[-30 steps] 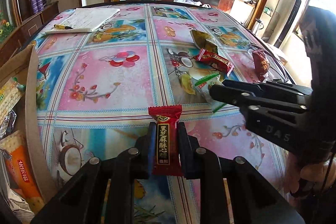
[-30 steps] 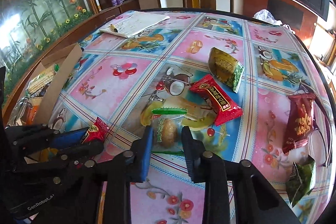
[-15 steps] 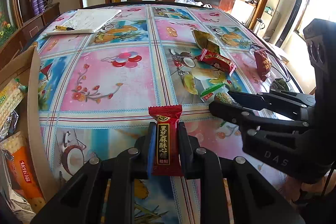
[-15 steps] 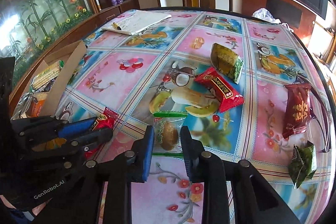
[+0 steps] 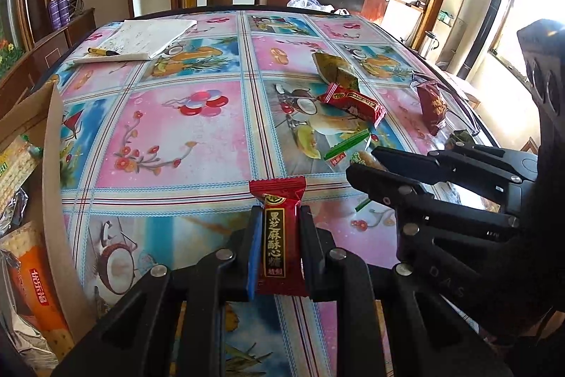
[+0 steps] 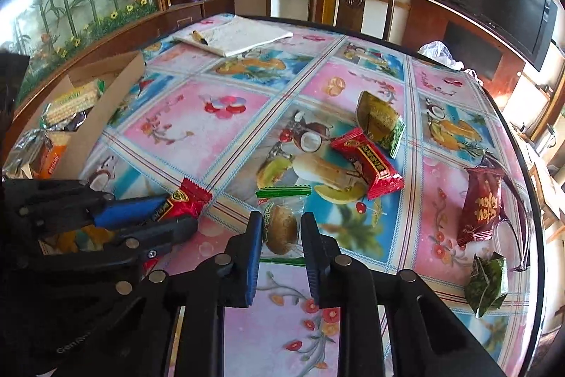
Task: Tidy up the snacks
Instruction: 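Hold the red snack bar while the right gripper grasps a clear wrapped bun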
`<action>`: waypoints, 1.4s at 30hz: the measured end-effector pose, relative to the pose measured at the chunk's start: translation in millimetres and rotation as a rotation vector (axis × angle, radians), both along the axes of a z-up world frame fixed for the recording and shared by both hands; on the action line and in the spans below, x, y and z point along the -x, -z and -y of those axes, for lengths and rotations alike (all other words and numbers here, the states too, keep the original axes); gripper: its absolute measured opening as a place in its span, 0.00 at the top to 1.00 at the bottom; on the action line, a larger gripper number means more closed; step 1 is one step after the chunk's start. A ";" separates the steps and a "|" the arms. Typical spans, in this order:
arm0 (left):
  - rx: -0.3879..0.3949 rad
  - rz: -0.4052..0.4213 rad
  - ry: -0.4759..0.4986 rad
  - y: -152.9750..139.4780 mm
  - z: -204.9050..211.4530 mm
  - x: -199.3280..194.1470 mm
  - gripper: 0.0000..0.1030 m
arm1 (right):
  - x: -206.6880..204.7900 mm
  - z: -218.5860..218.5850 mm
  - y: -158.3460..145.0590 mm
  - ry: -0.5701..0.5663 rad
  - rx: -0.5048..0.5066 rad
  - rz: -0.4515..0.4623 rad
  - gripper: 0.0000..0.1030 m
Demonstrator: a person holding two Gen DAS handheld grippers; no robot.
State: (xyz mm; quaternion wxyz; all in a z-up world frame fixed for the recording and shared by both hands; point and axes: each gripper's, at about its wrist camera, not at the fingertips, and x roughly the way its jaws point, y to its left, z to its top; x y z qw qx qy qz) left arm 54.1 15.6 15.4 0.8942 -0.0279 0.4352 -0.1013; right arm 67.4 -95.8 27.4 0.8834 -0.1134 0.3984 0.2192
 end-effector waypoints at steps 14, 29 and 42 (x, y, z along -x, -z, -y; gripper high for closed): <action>0.007 0.042 -0.035 -9.7 -6.1 3.0 0.82 | 1.9 10.0 -16.6 0.012 -0.118 0.016 0.78; -0.103 0.155 -0.060 -24.3 0.5 12.2 0.82 | 12.1 5.3 -26.5 0.005 -0.164 0.049 0.78; -0.102 0.163 -0.059 -25.9 0.3 13.6 0.82 | 12.4 5.2 -25.5 0.003 -0.163 0.047 0.78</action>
